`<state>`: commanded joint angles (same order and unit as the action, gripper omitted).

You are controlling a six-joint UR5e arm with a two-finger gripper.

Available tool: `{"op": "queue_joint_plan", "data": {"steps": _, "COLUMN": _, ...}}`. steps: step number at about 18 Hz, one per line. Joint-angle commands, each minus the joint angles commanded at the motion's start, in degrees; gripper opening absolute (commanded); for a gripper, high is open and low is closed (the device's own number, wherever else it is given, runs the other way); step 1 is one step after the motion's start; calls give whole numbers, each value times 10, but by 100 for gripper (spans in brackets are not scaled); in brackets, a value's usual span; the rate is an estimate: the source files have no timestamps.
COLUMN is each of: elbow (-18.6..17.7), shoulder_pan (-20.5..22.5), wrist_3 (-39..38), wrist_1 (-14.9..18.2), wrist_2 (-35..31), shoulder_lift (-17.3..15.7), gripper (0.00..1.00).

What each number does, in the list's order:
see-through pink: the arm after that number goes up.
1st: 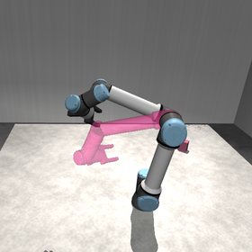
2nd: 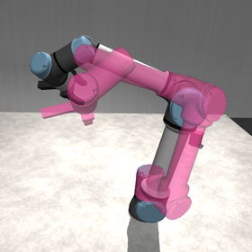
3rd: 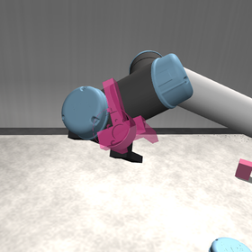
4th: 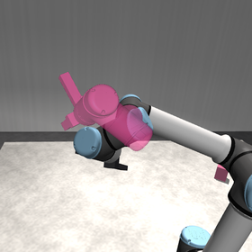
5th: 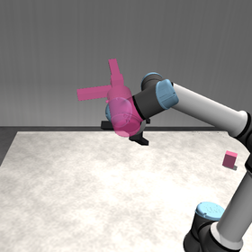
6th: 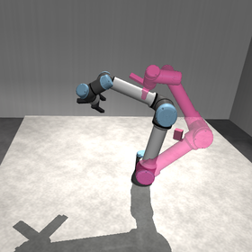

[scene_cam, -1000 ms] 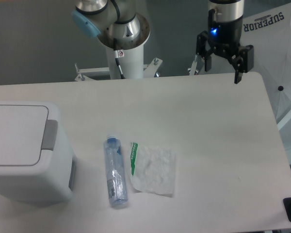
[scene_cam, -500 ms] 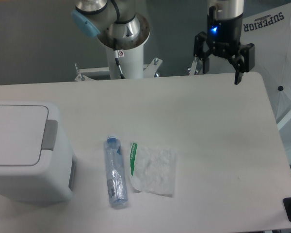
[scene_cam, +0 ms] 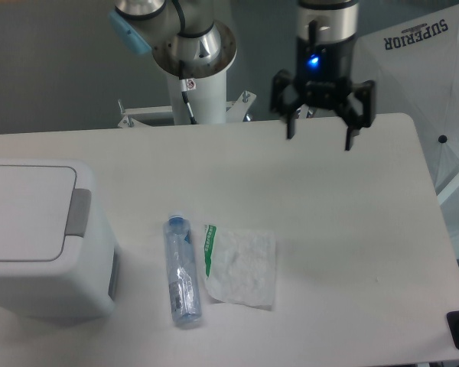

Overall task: Open the trash can
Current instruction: 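Move the open gripper across the table to above the trash can lid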

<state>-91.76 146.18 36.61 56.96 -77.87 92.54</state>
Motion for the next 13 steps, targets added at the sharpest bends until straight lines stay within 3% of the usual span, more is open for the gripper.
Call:
{"op": "queue_joint_plan", "data": {"steps": 4, "elbow": 2, "shoulder_pan": -69, "wrist_3": -140, "wrist_1": -16, "wrist_2": -1, "shoulder_lift": 21, "gripper": 100}}
{"op": "queue_joint_plan", "data": {"steps": 6, "elbow": 5, "shoulder_pan": -87, "wrist_3": -211, "wrist_1": -43, "wrist_2": 0, "shoulder_lift": 24, "gripper": 100}}
{"op": "queue_joint_plan", "data": {"steps": 8, "elbow": 6, "shoulder_pan": -113, "wrist_3": -246, "wrist_1": -62, "wrist_2": 8, "shoulder_lift": 26, "gripper": 100}}
{"op": "queue_joint_plan", "data": {"steps": 13, "elbow": 4, "shoulder_pan": -135, "wrist_3": -313, "wrist_1": -64, "wrist_2": 83, "shoulder_lift": 26, "gripper": 100}}
